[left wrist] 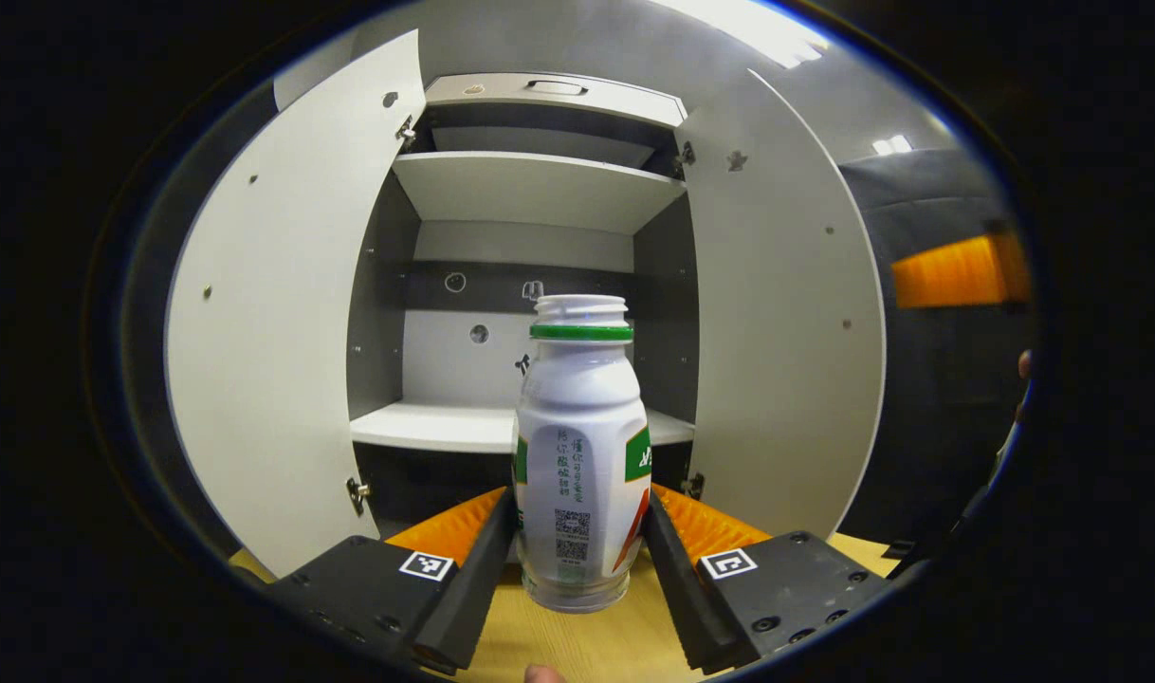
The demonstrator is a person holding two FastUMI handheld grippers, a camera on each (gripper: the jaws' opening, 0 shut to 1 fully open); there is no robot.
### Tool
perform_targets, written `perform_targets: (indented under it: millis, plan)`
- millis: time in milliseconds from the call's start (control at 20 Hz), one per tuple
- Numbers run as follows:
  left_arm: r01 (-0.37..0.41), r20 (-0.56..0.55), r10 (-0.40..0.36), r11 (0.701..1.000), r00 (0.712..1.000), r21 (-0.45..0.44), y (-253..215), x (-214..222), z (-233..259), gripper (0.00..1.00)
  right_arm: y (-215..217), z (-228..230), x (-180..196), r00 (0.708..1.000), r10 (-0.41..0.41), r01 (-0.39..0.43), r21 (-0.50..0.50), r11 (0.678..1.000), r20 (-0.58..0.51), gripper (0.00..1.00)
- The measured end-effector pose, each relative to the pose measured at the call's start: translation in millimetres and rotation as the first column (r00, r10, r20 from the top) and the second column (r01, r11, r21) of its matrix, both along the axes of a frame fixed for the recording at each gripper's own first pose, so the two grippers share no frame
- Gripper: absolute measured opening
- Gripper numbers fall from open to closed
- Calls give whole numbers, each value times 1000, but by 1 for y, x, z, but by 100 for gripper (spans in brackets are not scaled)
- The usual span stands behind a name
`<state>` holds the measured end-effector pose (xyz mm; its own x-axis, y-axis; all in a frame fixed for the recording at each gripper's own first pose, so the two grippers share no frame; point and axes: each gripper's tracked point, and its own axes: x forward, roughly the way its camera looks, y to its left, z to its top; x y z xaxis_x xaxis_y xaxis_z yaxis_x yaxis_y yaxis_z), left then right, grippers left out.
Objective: Grasp the bottle in the cabinet with the left hand and place it on the coaster, then close the right door with the right hand and the left door with the left hand.
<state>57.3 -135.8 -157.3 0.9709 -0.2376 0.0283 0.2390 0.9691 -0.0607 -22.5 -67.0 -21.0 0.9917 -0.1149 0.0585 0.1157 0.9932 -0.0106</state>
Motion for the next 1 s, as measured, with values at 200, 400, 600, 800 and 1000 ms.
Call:
perform_targets:
  millis: [200,400,600,800,1000]
  plan:
    - [-2,-29,3,999,1000,35,-4,-27,-63,80,-1,-9,6,1000,-6,5,50,999,14,98]
    - [22,-38,-21,999,999,45,-14,-51,-115,80,-6,-17,7,999,-29,27,51,998,29,98]
    - [53,-59,-51,998,997,28,-30,-69,-153,80,-3,-22,6,999,-21,20,44,999,31,98]
    - [75,-74,-70,996,995,53,-34,-79,-181,80,-1,-22,6,999,-12,12,12,1000,34,98]
    - [106,-100,-102,994,990,34,-36,-87,-203,80,-4,-23,7,999,-5,6,-3,1000,36,98]
